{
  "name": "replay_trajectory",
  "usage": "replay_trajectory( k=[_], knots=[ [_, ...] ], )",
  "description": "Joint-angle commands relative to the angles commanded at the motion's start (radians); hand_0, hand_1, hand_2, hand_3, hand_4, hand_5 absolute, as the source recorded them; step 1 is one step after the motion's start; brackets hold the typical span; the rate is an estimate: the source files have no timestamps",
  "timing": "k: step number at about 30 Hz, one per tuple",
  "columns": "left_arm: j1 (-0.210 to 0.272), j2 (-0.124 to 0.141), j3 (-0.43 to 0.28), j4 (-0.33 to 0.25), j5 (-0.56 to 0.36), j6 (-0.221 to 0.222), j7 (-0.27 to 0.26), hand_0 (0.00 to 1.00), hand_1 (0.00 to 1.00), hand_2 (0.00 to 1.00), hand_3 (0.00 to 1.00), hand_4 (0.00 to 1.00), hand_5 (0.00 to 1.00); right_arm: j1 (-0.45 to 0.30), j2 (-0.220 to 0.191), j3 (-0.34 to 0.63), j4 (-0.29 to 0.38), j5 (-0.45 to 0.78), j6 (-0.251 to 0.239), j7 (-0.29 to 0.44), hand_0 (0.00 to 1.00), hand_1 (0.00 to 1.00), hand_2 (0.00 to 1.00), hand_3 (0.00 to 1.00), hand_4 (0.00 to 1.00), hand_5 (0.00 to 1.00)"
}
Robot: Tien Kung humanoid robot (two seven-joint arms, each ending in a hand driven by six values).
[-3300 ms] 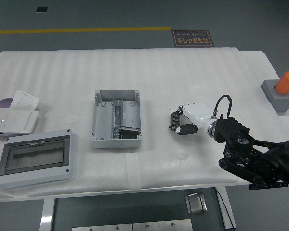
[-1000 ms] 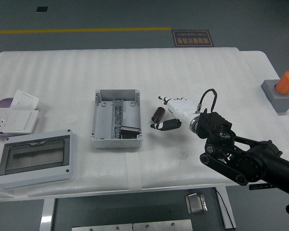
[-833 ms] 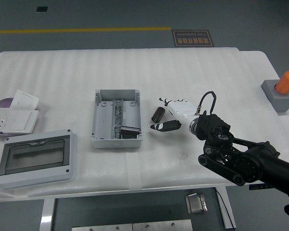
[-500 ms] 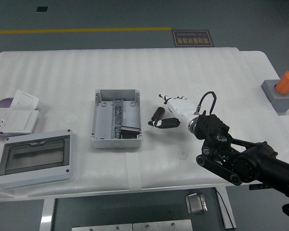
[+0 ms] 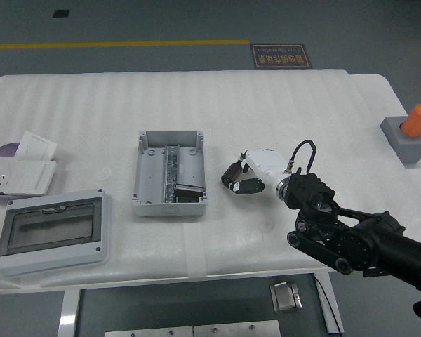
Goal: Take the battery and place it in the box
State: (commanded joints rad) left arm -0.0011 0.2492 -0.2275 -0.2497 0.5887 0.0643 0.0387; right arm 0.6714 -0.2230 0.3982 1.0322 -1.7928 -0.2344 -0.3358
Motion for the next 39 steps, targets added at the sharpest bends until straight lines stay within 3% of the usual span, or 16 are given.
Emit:
replay_trajectory(
  k=[7, 16, 20, 24, 25, 30, 31, 39],
  knots=[
    [-0.001, 0.000, -0.006, -0.002, 0.005, 0.000, 0.000, 0.628, 0.651, 0.513, 0.597, 0.514, 0.462, 0.000, -0.012, 0.014, 0.034, -0.032, -0.005, -0.003, 0.803, 0.611, 0.410, 0.524, 0.625, 0.454],
    [0.000, 0.000, 0.009, 0.003, -0.008, 0.001, 0.001, 0.628, 0.651, 0.512, 0.597, 0.515, 0.465, -0.005, -0.027, 0.103, 0.203, -0.111, 0.017, -0.043, 0.798, 0.605, 0.405, 0.521, 0.627, 0.458],
    [0.001, 0.000, 0.018, 0.006, -0.017, 0.001, 0.001, 0.627, 0.651, 0.513, 0.597, 0.514, 0.466, -0.016, -0.020, 0.115, 0.288, -0.081, -0.007, -0.026, 0.796, 0.610, 0.405, 0.529, 0.634, 0.479],
    [0.003, 0.000, 0.027, 0.008, -0.025, 0.001, 0.002, 0.627, 0.651, 0.513, 0.597, 0.514, 0.466, -0.022, 0.003, 0.101, 0.323, -0.071, -0.016, -0.019, 0.796, 0.610, 0.405, 0.529, 0.634, 0.479],
    [0.003, 0.001, 0.029, 0.009, -0.027, 0.001, 0.002, 0.628, 0.651, 0.512, 0.597, 0.515, 0.467, -0.024, 0.012, 0.094, 0.323, -0.072, -0.017, -0.019, 0.814, 0.667, 0.663, 0.706, 0.645, 0.500],
    [0.003, 0.002, 0.029, 0.008, -0.026, 0.002, 0.003, 0.628, 0.651, 0.512, 0.597, 0.515, 0.467, -0.035, 0.047, 0.058, 0.301, -0.079, -0.017, -0.021, 0.814, 0.667, 0.663, 0.706, 0.645, 0.500],
    [0.002, 0.002, 0.029, 0.008, -0.026, 0.002, 0.003, 0.627, 0.651, 0.512, 0.597, 0.515, 0.467, -0.037, 0.053, 0.052, 0.293, -0.082, -0.014, -0.023, 0.998, 0.998, 0.998, 0.998, 0.816, 0.628],
    [0.006, 0.003, 0.030, 0.009, -0.028, 0.003, 0.003, 0.626, 0.651, 0.511, 0.597, 0.514, 0.466, -0.044, 0.061, 0.045, 0.265, -0.071, -0.003, -0.022, 0.998, 0.998, 0.998, 0.998, 0.859, 0.647]
  ],
)
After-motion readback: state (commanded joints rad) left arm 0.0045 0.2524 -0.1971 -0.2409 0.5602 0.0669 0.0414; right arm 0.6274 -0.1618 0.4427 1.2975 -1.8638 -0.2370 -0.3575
